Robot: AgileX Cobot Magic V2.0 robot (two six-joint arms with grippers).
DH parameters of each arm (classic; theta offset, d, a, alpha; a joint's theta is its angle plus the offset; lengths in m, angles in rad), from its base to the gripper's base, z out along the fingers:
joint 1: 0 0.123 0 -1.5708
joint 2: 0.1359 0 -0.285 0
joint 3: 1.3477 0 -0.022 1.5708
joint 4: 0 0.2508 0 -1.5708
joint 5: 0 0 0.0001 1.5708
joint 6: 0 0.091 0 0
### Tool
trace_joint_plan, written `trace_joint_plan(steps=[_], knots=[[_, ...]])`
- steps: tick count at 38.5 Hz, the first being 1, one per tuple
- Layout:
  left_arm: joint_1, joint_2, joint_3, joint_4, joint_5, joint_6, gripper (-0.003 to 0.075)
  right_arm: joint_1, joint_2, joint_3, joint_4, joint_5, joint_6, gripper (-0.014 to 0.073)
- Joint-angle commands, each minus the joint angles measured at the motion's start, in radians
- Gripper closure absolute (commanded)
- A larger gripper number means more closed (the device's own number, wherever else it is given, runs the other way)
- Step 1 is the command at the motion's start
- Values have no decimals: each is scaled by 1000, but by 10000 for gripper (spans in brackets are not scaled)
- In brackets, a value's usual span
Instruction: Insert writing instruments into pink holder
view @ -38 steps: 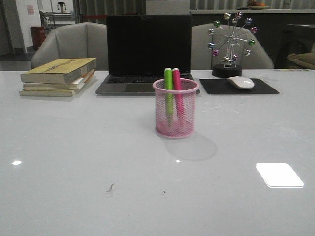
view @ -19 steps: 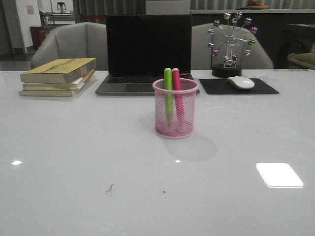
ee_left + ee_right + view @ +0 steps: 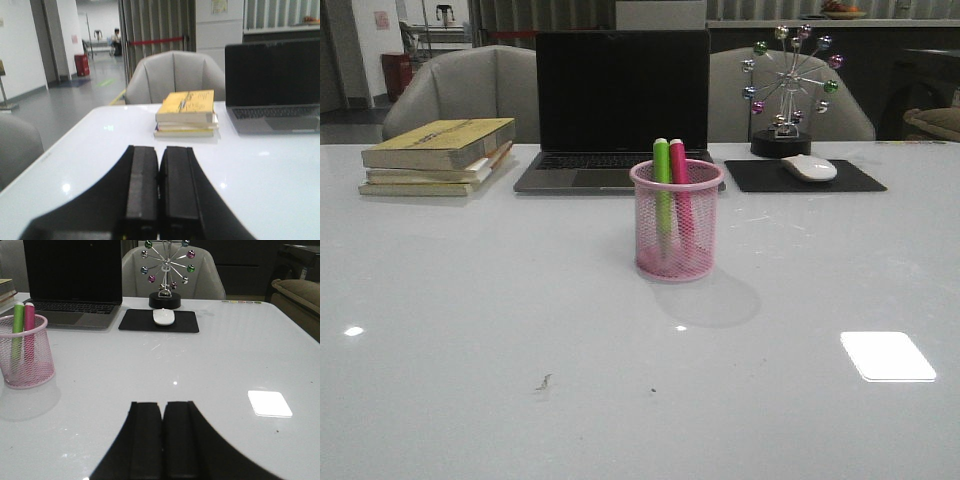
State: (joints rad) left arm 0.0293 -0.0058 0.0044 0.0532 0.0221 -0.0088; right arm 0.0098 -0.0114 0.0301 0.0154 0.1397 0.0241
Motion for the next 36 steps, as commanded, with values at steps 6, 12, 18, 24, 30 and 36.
trace_joint_plan(steps=[6, 12, 18, 24, 30, 36], knots=[[-62, -22, 5, -9, -38, -2, 621, -6, -17, 1, -1, -83, -8, 545], [-65, -22, 5, -9, -38, -2, 621, -6, -17, 1, -1, -83, -8, 545], [-65, -22, 5, -9, -38, -2, 621, -6, -17, 1, -1, -83, -8, 545], [-65, -22, 5, -9, -38, -2, 621, -6, -17, 1, -1, -83, -8, 545], [-65, -22, 5, -9, -38, -2, 621, -6, -17, 1, -1, -83, -8, 545], [-65, -22, 5, -9, -38, -2, 621, -6, -17, 1, -1, -83, -8, 545]])
